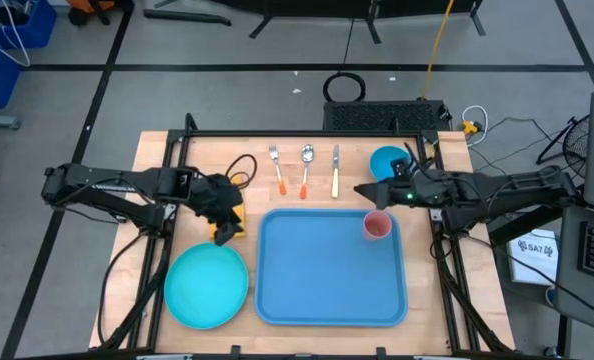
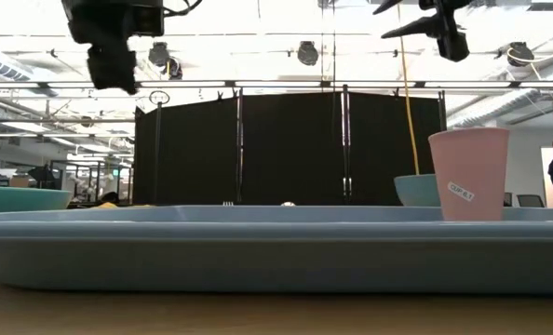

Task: Set up tray
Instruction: Put the green plate at the center of the blue serving tray

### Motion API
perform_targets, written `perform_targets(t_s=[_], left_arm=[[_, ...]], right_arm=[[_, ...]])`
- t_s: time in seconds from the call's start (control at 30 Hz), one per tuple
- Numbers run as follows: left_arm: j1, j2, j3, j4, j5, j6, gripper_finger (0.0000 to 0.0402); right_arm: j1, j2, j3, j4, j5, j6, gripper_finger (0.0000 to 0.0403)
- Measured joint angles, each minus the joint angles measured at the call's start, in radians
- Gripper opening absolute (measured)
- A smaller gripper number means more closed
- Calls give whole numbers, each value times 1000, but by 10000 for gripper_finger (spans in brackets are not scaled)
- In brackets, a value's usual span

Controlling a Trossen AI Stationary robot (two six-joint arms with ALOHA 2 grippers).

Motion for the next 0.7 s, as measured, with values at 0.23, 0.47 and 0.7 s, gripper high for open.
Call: perform_targets(t_s=[0.23,0.47,0.7], left_arm=[[-64,59,0,-93,40,157,154],[-106,243,0,-90,160,289,154],[-105,332,0,-79,164,428,154]], right_arm=[[1,28,0,45,-80,-7,146],[3,40,0,189,-105,-67,146],[3,40,0,211,-106,-78,146]])
